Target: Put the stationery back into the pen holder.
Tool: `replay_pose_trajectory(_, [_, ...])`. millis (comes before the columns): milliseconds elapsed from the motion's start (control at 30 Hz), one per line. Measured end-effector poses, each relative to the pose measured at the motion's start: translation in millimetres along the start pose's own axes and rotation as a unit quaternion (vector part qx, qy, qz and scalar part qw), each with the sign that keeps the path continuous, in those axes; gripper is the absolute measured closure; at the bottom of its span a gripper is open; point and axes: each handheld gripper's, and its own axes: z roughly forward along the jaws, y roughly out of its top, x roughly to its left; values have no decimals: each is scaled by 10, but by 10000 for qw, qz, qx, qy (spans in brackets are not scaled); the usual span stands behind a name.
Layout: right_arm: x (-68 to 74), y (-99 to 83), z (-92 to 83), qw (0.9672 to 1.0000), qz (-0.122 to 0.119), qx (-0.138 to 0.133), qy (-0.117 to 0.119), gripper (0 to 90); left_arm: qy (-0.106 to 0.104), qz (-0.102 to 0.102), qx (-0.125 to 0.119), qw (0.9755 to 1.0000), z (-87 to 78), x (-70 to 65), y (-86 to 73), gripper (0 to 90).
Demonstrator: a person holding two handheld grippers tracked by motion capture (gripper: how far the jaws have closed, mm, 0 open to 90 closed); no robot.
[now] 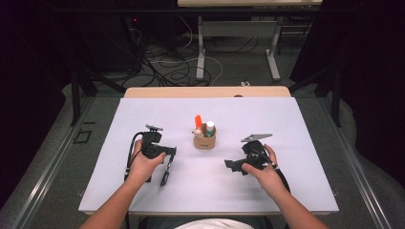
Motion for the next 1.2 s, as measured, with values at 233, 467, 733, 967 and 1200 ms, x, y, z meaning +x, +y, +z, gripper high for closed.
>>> replay_pose_trajectory(233, [89, 21, -8, 9993, -280, -26, 231, 41, -54, 196, -312, 9993, -83, -73, -9, 806])
replay_pose_trajectory(467, [145, 44, -46, 9991, -263, -180, 279, 120, -314, 238, -611, 9974, -145, -157, -24, 806])
replay_pose_trajectory(733, [175, 68, -86, 9981, -80, -418, 453, 241, -554, 414, -940, 9932, -172, -313, -52, 806])
replay_pose_trajectory(967, [248, 64, -49, 9953, 95, -327, 905, 334, -727, 591, -1062, 9899, -160, -425, -74, 806])
replay_pose_trajectory(1200, [342, 75, -36, 9898, 240, -392, 1351, 376, -894, 677, -1141, 9871, -108, -524, -123, 806])
